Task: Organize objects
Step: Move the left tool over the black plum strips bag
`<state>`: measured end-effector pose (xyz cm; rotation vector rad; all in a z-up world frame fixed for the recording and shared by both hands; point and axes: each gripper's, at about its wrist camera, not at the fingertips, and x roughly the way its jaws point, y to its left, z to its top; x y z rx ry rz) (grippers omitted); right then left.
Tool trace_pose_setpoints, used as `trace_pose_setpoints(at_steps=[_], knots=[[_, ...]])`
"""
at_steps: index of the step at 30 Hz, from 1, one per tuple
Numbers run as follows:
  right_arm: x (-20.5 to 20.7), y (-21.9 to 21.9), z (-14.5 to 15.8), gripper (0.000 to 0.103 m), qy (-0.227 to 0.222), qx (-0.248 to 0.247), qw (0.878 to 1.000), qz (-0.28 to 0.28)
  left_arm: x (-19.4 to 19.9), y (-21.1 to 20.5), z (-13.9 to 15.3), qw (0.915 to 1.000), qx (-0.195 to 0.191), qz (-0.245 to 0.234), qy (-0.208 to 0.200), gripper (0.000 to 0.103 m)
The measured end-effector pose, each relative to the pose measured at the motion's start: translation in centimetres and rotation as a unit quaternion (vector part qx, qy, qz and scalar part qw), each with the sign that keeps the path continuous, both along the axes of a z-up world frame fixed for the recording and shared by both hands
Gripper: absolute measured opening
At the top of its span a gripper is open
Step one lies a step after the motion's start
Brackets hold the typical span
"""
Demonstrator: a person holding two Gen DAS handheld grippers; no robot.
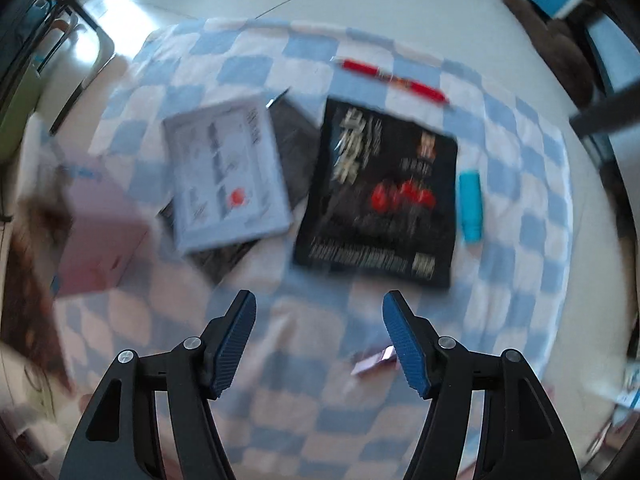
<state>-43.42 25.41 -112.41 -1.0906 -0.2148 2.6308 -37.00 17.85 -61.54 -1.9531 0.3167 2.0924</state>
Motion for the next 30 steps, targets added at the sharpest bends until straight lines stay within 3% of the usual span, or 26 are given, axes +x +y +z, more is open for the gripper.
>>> trace_pose_setpoints(at_steps=[5,12,15,17,20,27,30], knots=[[0.0,3.4,-0.4,0.103,-0.006,-0.053,0.998,-0.016,-2.5,3.3,-3.9,0.9993,-0.019,-0.01,-0.031,0.065],[0.1,6.9,-1.3,0.103,-0.032,-0.101,0.994,-0.04,-3.2,6.4,-8.5,0.9971,-0.058,-0.032,-0.038,0.065],[0.1,7.7,-1.9,0.103,-0.048,-0.122,0.99,-0.047,-3.1,5.9,-11.5,0.9931,-0.096,-0.012,-0.066,0.086],[0.0,8.1,-2.3,0.103,-0.054,-0.134,0.988,-0.049,-3.2,5.2,-12.9,0.9939,-0.078,0.013,-0.078,0.103],[0.0,8.4,-2.4,0.103,-0.059,-0.148,0.986,-0.048,-3.0,5.3,-13.8,0.996,-0.055,-0.003,-0.07,0.103],[-0.1,8.2,-2.2,0.103,-0.067,-0.168,0.983,-0.039,-2.8,5.5,-15.1,0.9962,-0.043,-0.038,-0.066,0.103],[-0.2,8.1,-2.2,0.103,-0.069,-0.168,0.983,-0.036,-2.7,5.2,-15.5,0.9965,-0.036,-0.045,-0.061,0.098]])
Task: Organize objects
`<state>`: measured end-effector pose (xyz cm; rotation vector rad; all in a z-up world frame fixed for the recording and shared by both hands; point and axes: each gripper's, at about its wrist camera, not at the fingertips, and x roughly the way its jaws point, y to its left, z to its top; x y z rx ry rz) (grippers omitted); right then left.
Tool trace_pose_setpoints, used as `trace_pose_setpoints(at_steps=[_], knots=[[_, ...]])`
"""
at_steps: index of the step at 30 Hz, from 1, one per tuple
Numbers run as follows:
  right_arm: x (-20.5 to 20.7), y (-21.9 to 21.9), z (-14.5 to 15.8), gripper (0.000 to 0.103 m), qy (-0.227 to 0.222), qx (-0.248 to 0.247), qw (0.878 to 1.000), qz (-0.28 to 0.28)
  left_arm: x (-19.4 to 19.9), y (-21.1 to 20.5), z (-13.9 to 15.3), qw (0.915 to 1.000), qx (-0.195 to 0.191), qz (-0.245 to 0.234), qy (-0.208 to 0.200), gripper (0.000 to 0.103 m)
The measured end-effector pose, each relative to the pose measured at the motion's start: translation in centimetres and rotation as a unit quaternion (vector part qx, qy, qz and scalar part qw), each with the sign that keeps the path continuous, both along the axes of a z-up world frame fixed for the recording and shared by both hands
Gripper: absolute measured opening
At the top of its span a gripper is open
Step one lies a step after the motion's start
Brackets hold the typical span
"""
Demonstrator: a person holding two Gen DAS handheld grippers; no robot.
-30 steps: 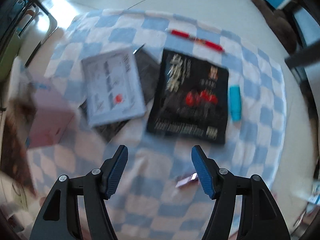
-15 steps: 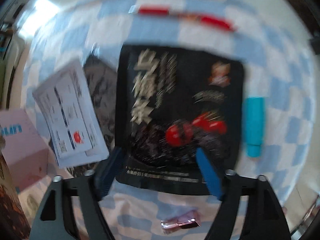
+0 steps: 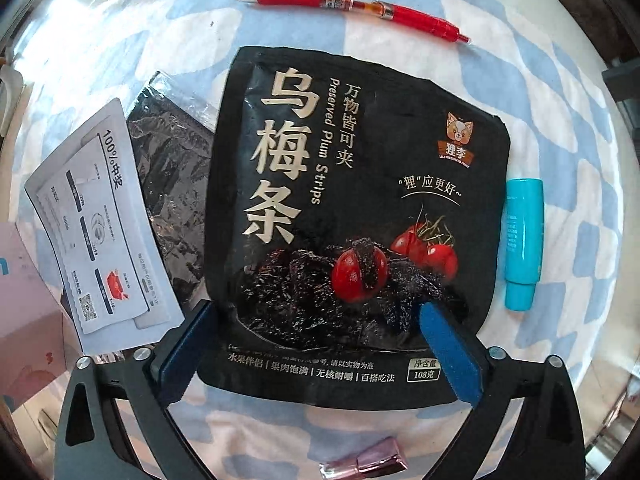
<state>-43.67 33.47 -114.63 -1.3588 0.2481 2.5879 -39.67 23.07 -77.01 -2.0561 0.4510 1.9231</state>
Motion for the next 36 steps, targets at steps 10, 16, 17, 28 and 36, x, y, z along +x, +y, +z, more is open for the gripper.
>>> trace_pose_setpoints(at_steps=[10,16,17,28,36], knots=[[-0.4,-0.1,-0.1,0.103,-0.006,-0.012,1.0,-0.003,-0.2,-0.9,1.2,0.9983,0.043,-0.011,0.038,0.0],[-0.4,-0.5,0.2,0.103,-0.002,-0.012,1.0,0.002,-1.7,-3.1,0.0,0.9932,0.107,0.045,-0.006,0.0],[-0.4,-0.5,0.2,0.103,-0.002,-0.012,1.0,0.003,-1.8,-3.7,-0.3,0.991,0.118,0.062,-0.014,0.0],[-0.7,-0.8,1.5,0.103,0.009,-0.042,0.999,0.003,2.7,-0.2,-0.9,0.9946,0.073,-0.073,0.004,0.081],[-0.8,-1.0,1.2,0.103,0.005,-0.042,0.999,0.002,4.7,5.0,-0.6,0.9897,0.013,-0.139,0.031,0.081]])
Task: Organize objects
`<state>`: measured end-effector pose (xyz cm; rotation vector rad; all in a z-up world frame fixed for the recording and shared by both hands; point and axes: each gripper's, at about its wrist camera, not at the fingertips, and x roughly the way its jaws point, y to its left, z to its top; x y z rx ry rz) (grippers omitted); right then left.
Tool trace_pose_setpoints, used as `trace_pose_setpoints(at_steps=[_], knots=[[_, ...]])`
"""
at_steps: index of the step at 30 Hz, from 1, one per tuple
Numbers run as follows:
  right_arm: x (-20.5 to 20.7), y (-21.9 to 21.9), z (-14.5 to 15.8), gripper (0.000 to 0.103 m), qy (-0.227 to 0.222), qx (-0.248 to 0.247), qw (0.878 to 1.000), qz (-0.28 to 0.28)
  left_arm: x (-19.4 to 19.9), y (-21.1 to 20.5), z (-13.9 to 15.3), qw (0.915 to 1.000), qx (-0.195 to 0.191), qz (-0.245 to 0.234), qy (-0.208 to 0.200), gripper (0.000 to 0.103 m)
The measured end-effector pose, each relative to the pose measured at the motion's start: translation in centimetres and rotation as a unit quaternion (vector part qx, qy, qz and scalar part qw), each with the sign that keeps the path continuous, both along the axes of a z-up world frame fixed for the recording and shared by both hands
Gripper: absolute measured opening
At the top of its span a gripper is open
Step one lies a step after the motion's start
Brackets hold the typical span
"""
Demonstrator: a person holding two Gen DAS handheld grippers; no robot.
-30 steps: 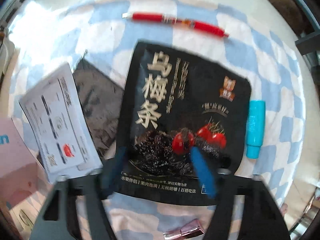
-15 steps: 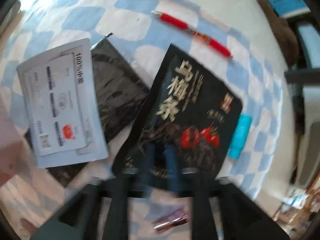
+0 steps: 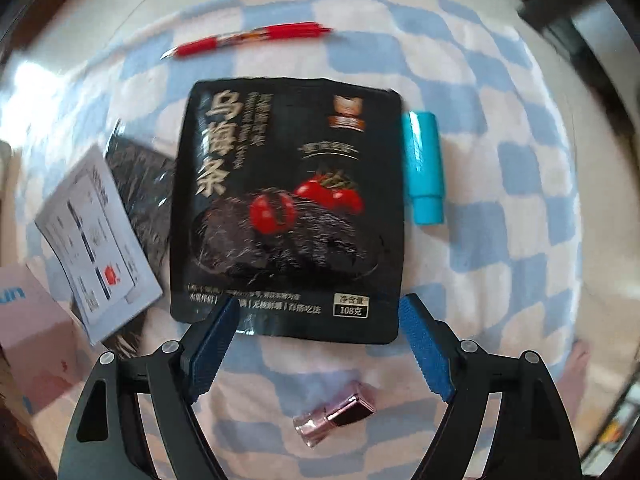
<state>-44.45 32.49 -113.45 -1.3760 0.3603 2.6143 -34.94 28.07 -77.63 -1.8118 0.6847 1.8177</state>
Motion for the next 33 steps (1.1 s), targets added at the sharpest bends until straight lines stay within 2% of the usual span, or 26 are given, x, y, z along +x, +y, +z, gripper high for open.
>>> trace_pose_setpoints(at_steps=[2,6,10,13,15,20,22,24,27,29,31,33], knots=[[0.0,0.2,-0.1,0.103,-0.002,0.0,1.0,-0.003,0.5,0.6,-0.3,0.9988,-0.028,-0.028,0.028,0.081],[0.1,0.8,-0.4,0.103,-0.008,-0.002,1.0,-0.009,1.2,0.5,-2.3,0.9967,-0.06,-0.04,0.036,0.081],[0.3,1.4,-0.6,0.103,-0.013,-0.009,1.0,-0.013,1.4,-0.1,-1.8,0.9962,-0.062,-0.032,0.052,0.083],[0.3,1.7,-0.7,0.103,-0.017,-0.016,1.0,-0.015,2.0,1.2,-1.6,0.9941,-0.063,-0.056,0.069,0.083],[0.4,1.8,-0.7,0.103,-0.018,-0.019,1.0,-0.014,1.9,1.6,-1.9,0.9949,-0.057,-0.053,0.063,0.083],[0.5,1.9,-0.9,0.103,-0.021,-0.016,1.0,-0.016,-0.4,-0.2,-3.3,0.9991,-0.028,0.031,0.004,0.098],[0.5,2.1,-1.2,0.103,-0.025,-0.017,0.999,-0.019,-1.0,-0.4,-3.7,0.999,-0.02,0.035,-0.019,0.098],[0.5,2.3,-1.5,0.103,-0.031,-0.021,0.999,-0.021,-1.2,-0.2,-3.9,0.9991,-0.026,0.011,-0.031,0.095],[0.5,2.4,-1.7,0.103,-0.035,-0.025,0.999,-0.022,-2.0,-0.4,-2.9,0.9998,-0.006,0.006,-0.015,0.063],[0.5,2.4,-1.6,0.103,-0.035,-0.027,0.999,-0.022,-3.3,-0.9,-2.3,0.9994,0.01,0.029,-0.016,0.0],[0.4,2.3,-1.6,0.103,-0.036,-0.028,0.999,-0.021,-4.2,-1.4,-2.3,0.9972,0.034,0.048,-0.045,0.0],[0.4,2.1,-1.6,0.103,-0.034,-0.027,0.999,-0.018,-4.5,-1.5,-2.0,0.9972,0.048,0.037,-0.045,0.0]])
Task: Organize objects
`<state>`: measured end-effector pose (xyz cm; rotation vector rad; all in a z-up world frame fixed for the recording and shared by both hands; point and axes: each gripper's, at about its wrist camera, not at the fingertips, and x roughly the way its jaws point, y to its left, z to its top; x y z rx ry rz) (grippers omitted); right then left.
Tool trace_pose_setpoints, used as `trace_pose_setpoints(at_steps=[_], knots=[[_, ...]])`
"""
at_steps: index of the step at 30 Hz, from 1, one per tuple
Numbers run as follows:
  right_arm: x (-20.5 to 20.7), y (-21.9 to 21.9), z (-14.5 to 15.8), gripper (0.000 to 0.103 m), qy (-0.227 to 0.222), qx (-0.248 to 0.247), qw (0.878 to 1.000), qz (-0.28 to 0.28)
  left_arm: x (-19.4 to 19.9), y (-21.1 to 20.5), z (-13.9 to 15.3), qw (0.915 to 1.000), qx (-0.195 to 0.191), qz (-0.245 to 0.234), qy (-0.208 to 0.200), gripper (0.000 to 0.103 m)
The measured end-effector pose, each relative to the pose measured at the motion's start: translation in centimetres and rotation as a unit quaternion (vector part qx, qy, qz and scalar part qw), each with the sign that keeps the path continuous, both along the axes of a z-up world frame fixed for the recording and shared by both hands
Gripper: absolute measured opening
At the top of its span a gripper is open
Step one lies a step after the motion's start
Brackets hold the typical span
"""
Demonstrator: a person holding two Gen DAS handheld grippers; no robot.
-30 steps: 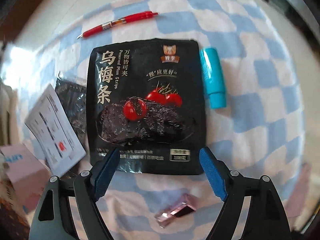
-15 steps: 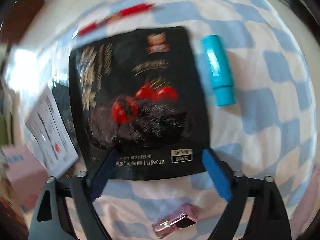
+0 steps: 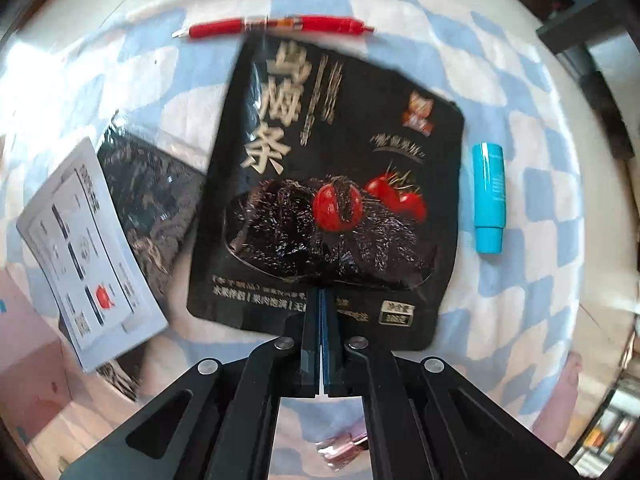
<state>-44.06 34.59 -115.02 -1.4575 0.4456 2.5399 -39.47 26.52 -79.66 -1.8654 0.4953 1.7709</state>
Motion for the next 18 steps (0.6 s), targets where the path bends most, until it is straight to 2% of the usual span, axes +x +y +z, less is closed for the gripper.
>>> trace_pose_setpoints(at_steps=[2,3,4,5,7,9,10,11,12,13,15,18], knots=[[0.0,-0.2,0.0,0.103,-0.001,0.004,1.0,0.003,-0.4,-0.6,0.1,0.9999,0.012,0.007,-0.007,0.0],[-0.1,-0.2,0.0,0.103,-0.002,0.003,1.0,0.003,-1.1,-1.4,0.1,0.998,0.041,0.036,-0.033,0.0],[-0.1,-0.1,-0.1,0.103,-0.003,-0.001,1.0,0.002,-1.8,-2.3,-0.1,0.992,0.079,0.069,-0.07,0.0],[-0.2,0.0,0.0,0.103,-0.003,-0.005,1.0,0.001,-2.8,-3.4,-0.6,0.9777,0.124,0.116,-0.124,0.0],[-0.3,0.1,0.2,0.103,-0.002,-0.011,1.0,-0.002,-4.1,-4.7,-1.1,0.9602,0.157,0.153,-0.173,0.0],[-0.3,0.1,0.5,0.103,0.003,-0.01,1.0,-0.002,-4.6,-5.2,-0.7,0.9665,0.148,0.134,-0.161,0.002],[-0.3,0.0,0.6,0.103,0.004,-0.009,1.0,0.0,-5.3,-5.5,-0.5,0.9708,0.14,0.123,-0.151,0.018],[-0.3,0.0,0.6,0.103,0.005,-0.009,1.0,0.001,-5.5,-5.7,-0.4,0.9722,0.134,0.122,-0.148,0.047],[-0.3,-0.1,0.6,0.103,0.005,-0.01,1.0,0.002,-4.5,-5.2,0.3,0.9704,0.136,0.131,-0.15,0.06],[-0.3,-0.2,0.6,0.103,0.005,-0.012,1.0,0.003,-4.3,-5.5,0.2,0.965,0.149,0.15,-0.155,0.075],[-0.4,-0.3,0.6,0.103,0.004,-0.015,1.0,0.005,-3.5,-5.4,0.5,0.9533,0.172,0.187,-0.163,0.075],[-0.4,-0.5,0.9,0.103,0.009,-0.013,1.0,0.008,-2.6,-6.7,-0.7,0.9371,0.168,0.251,-0.175,0.075]])
